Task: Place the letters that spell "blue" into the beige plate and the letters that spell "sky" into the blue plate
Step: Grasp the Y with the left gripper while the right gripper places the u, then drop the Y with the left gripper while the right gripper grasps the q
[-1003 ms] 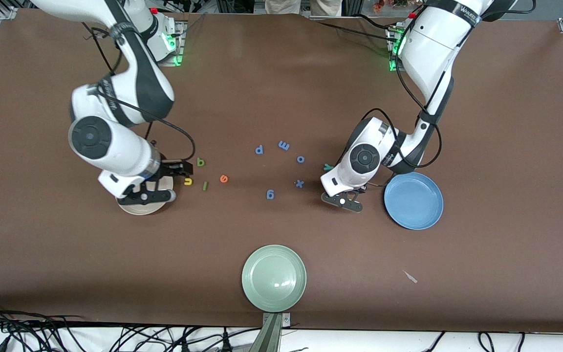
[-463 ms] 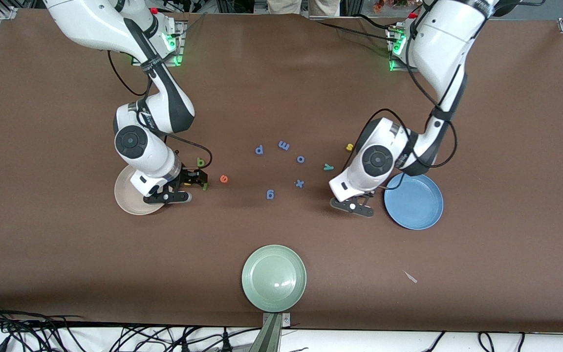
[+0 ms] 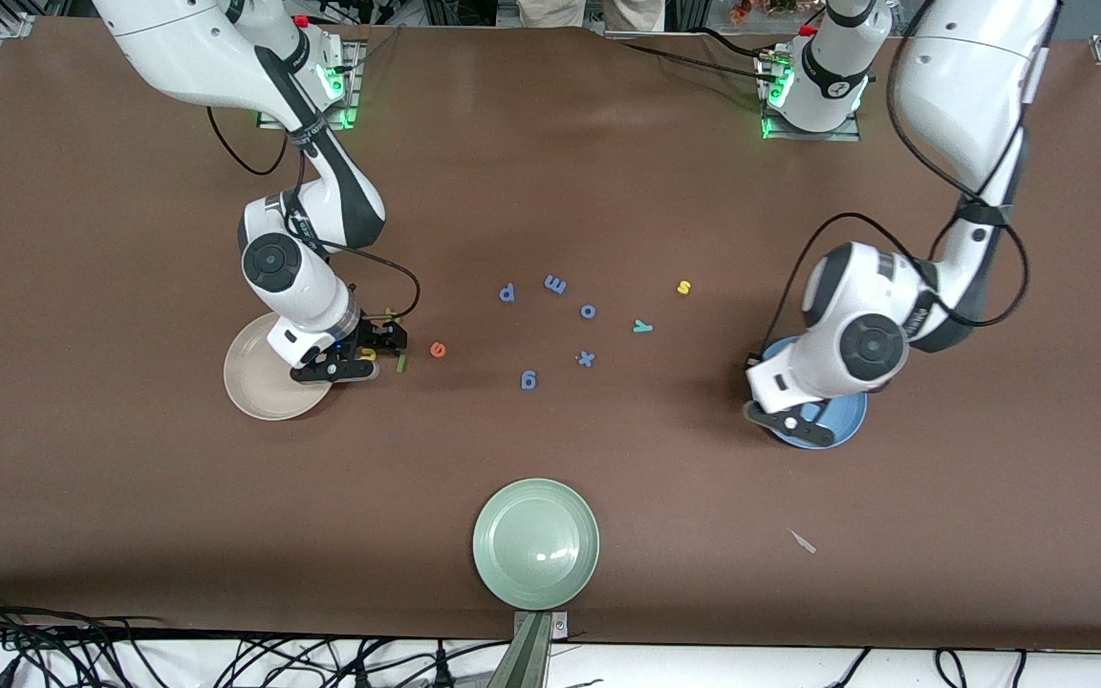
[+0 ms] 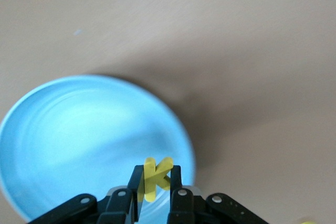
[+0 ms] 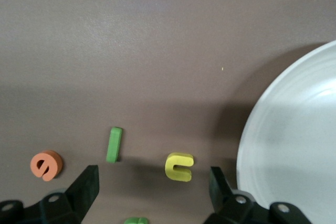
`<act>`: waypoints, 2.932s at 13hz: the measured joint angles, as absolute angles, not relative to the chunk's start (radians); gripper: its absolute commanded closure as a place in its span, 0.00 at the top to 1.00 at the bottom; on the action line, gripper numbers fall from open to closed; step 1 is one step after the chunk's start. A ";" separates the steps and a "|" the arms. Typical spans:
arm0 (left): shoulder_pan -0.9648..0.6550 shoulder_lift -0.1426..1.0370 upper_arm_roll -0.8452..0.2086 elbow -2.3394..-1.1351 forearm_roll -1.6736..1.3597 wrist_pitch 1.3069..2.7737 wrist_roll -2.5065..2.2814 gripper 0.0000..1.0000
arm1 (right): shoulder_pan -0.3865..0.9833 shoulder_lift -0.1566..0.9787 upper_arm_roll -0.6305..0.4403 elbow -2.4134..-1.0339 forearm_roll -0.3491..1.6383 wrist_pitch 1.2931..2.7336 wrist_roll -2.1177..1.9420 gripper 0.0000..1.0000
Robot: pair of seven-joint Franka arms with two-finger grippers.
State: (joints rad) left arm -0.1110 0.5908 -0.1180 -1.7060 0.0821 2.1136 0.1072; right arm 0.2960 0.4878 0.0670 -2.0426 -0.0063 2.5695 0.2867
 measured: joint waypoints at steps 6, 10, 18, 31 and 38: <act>-0.121 0.566 -0.189 -1.748 0.176 2.117 0.103 1.00 | 0.291 0.502 0.067 -2.061 -0.007 2.606 0.286 0.83; -0.140 0.541 -0.331 -1.751 0.176 2.115 0.011 1.00 | 0.279 0.513 0.065 -2.079 -0.008 2.640 0.281 0.69; -0.244 0.596 -0.369 -1.790 0.178 2.181 0.004 0.97 | 0.277 0.518 0.064 -2.083 -0.010 2.645 0.280 0.21; -0.250 0.656 -0.367 -1.883 0.275 2.392 0.003 0.47 | 0.207 0.421 -0.026 -1.993 -0.014 2.388 -0.051 0.50; -0.242 0.653 -0.369 -1.878 0.276 2.397 0.001 0.09 | 0.191 0.427 0.057 -2.014 -0.011 2.392 0.118 0.67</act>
State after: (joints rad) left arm -0.2420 0.6530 -0.3686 -1.8778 0.2757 2.3972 0.0010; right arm 0.1906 0.4274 0.0573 -2.0137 -0.0112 2.3922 0.1184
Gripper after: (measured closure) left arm 0.643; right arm 0.326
